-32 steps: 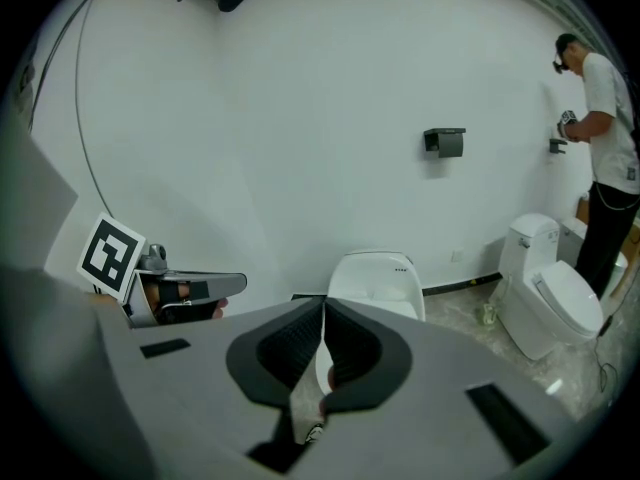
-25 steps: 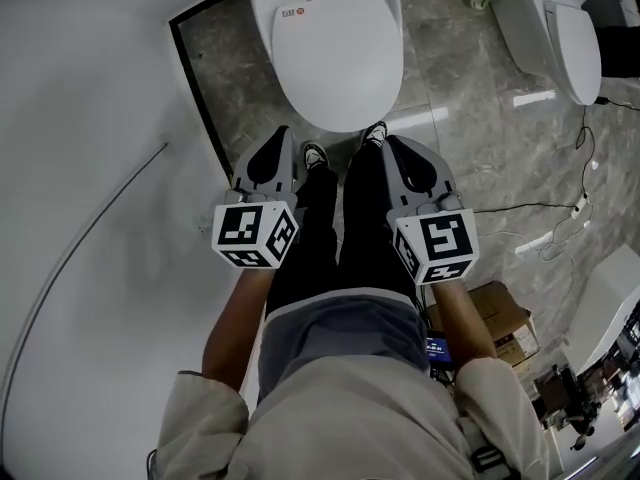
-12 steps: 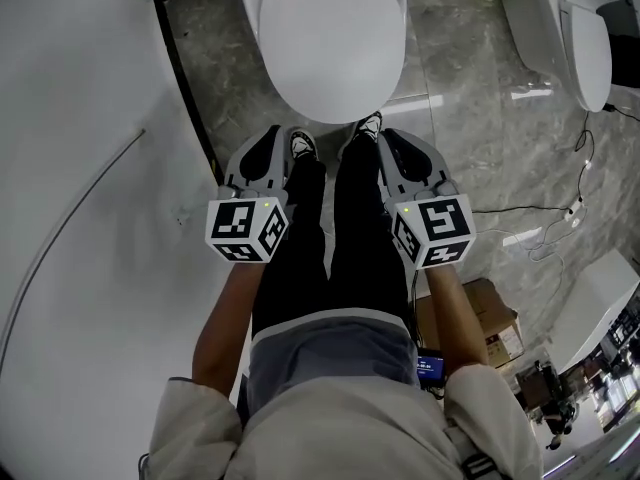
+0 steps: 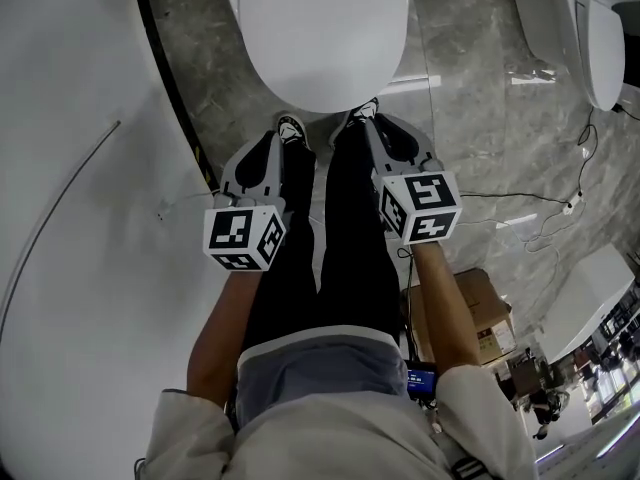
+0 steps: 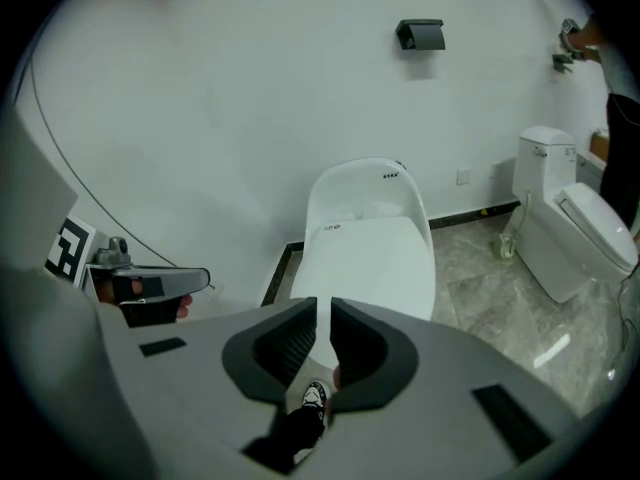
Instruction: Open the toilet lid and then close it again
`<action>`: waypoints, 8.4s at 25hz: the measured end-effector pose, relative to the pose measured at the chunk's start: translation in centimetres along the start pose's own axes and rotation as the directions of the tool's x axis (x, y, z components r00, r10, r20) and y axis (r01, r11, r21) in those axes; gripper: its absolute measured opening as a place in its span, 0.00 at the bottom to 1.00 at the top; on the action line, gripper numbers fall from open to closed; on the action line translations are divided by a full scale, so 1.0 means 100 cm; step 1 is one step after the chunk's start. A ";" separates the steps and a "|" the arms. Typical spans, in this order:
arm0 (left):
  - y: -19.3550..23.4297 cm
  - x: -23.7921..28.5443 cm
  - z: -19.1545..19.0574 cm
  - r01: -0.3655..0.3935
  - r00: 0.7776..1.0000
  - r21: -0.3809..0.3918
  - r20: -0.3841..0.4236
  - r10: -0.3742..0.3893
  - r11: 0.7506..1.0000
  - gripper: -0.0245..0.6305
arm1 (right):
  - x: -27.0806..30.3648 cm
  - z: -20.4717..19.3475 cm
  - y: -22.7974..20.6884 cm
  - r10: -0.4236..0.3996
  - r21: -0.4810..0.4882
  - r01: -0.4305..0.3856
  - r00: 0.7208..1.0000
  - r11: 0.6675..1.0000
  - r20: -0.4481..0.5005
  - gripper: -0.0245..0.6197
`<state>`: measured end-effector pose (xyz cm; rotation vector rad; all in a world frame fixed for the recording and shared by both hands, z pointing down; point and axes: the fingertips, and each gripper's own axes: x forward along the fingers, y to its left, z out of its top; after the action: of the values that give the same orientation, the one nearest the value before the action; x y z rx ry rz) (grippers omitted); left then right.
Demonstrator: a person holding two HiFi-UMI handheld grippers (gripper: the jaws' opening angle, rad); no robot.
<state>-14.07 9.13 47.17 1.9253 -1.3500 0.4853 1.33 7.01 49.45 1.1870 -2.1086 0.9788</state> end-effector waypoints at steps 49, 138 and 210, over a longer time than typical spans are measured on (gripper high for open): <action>0.106 0.177 -0.153 -0.107 0.985 -0.604 -0.174 0.000 0.790 0.35 | 0.166 -0.127 -0.153 0.169 0.482 -0.079 0.975 0.872 -0.145 0.45; 0.046 0.049 0.084 0.043 0.984 -0.515 0.169 0.052 0.856 0.22 | 0.019 0.090 -0.101 0.017 0.664 -0.185 0.968 0.724 0.251 0.33; 0.078 0.147 0.399 0.218 0.881 -0.377 0.473 -0.016 0.900 0.06 | 0.077 0.377 -0.139 0.135 0.572 -0.433 0.862 0.697 0.488 0.07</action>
<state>-19.60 -31.35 32.98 1.7943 -1.4620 -0.3374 6.33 -31.68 37.08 1.5194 -2.4034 1.9082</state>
